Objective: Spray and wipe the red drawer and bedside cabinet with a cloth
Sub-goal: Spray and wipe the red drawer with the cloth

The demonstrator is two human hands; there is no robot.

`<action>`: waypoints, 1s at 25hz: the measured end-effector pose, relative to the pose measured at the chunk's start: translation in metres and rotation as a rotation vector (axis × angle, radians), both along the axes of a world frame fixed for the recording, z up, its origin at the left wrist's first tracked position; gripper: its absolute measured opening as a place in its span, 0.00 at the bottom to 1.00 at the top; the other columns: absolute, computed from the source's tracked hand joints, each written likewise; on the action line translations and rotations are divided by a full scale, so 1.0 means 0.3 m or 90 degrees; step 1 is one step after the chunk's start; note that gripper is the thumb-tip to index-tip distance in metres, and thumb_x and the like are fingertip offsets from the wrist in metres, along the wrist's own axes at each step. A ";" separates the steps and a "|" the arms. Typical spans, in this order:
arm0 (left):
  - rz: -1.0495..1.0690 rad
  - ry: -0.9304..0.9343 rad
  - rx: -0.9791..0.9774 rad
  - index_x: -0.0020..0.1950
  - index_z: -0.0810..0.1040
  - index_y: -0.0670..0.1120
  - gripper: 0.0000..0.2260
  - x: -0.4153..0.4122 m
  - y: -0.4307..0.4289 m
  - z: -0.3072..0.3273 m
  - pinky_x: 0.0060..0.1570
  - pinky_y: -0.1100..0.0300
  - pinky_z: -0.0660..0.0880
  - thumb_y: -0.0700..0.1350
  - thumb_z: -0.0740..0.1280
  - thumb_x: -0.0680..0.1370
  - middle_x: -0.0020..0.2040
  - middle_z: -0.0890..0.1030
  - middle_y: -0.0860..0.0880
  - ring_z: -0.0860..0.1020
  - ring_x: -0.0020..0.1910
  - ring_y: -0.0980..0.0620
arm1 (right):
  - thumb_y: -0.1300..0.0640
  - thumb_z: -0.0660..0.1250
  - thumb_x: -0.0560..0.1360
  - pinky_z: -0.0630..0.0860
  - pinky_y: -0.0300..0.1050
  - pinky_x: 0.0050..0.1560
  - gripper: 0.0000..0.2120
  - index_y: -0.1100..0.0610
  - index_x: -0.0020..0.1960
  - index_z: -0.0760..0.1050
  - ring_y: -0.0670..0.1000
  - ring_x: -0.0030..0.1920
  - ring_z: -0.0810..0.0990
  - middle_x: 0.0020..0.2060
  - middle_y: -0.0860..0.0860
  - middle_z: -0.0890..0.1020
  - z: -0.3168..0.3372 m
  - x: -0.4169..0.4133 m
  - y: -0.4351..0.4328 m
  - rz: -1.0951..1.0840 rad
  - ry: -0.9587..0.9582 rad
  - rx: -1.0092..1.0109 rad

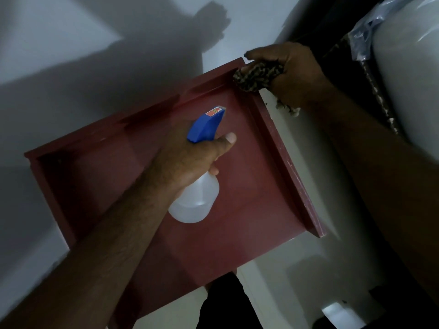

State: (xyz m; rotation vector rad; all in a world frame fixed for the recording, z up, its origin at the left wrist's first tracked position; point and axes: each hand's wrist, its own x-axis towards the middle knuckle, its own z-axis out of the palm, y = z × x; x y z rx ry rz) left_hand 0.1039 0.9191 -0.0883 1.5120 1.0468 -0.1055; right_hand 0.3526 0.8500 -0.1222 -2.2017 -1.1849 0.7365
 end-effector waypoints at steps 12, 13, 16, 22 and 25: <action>-0.012 -0.012 0.006 0.47 0.79 0.43 0.17 0.001 -0.025 -0.003 0.48 0.48 0.83 0.57 0.74 0.76 0.40 0.84 0.43 0.85 0.35 0.47 | 0.72 0.70 0.75 0.80 0.32 0.56 0.34 0.46 0.76 0.73 0.46 0.67 0.77 0.71 0.46 0.75 -0.022 0.075 0.054 0.041 0.077 -0.002; -0.010 -0.013 0.007 0.46 0.79 0.43 0.17 0.001 -0.026 -0.004 0.47 0.49 0.83 0.57 0.74 0.76 0.40 0.84 0.43 0.85 0.34 0.47 | 0.71 0.71 0.75 0.80 0.36 0.60 0.33 0.47 0.75 0.73 0.46 0.68 0.77 0.70 0.47 0.76 -0.022 0.073 0.049 0.048 0.075 0.001; -0.007 -0.016 0.006 0.45 0.78 0.44 0.16 0.002 -0.031 -0.007 0.44 0.52 0.82 0.57 0.75 0.75 0.39 0.83 0.44 0.85 0.33 0.48 | 0.68 0.73 0.75 0.76 0.46 0.70 0.31 0.50 0.75 0.74 0.45 0.70 0.75 0.71 0.48 0.77 -0.022 0.068 0.031 0.068 0.045 0.007; -0.017 -0.019 0.011 0.44 0.78 0.43 0.17 -0.005 -0.033 -0.007 0.41 0.56 0.79 0.57 0.75 0.75 0.38 0.83 0.46 0.85 0.33 0.48 | 0.59 0.81 0.71 0.81 0.38 0.59 0.28 0.53 0.70 0.79 0.38 0.54 0.84 0.60 0.48 0.84 -0.016 0.033 -0.065 0.041 0.118 0.002; -0.017 -0.019 0.014 0.45 0.79 0.43 0.18 -0.016 -0.038 0.000 0.40 0.57 0.79 0.57 0.75 0.75 0.37 0.83 0.48 0.85 0.32 0.50 | 0.61 0.82 0.69 0.83 0.48 0.58 0.29 0.54 0.69 0.80 0.46 0.55 0.85 0.59 0.48 0.85 -0.017 0.011 -0.112 0.000 0.121 -0.014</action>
